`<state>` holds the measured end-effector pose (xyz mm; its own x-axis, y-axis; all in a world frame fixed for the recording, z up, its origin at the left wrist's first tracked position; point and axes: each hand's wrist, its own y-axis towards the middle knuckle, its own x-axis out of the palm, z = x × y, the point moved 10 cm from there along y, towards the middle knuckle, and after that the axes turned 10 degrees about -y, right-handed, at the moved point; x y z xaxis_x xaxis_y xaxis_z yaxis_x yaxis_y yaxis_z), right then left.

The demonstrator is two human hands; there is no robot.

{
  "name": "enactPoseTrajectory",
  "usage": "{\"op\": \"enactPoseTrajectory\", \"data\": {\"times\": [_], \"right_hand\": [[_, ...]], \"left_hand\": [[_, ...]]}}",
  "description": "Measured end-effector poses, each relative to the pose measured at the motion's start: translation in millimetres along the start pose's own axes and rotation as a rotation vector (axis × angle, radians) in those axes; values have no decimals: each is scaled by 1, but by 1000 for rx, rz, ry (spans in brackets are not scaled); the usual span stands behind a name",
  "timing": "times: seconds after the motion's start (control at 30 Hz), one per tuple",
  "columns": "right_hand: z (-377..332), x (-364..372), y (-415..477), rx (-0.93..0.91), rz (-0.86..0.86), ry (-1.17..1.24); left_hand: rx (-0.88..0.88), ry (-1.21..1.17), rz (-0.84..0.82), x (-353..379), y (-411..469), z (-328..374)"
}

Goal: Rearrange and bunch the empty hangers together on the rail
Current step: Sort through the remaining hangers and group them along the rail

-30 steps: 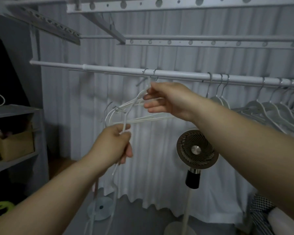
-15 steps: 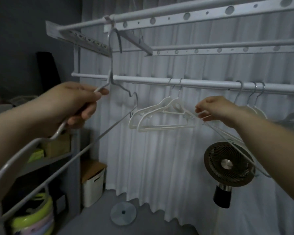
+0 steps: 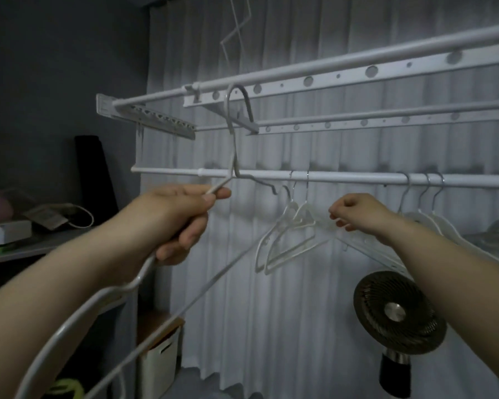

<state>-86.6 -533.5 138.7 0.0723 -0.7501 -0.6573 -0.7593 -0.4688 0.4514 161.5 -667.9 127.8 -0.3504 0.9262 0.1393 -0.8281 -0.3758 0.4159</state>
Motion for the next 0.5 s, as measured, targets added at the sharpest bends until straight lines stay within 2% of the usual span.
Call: {"op": "enactPoseTrajectory", "data": {"times": [0.3,0.5], "right_hand": [[52,-75,0,30,228,-300],[68,-108,17,-53,312,-597]], "left_hand": [[-47,37,-135,74,51,-45],[-21,128,-113,114,101,-79]]}}
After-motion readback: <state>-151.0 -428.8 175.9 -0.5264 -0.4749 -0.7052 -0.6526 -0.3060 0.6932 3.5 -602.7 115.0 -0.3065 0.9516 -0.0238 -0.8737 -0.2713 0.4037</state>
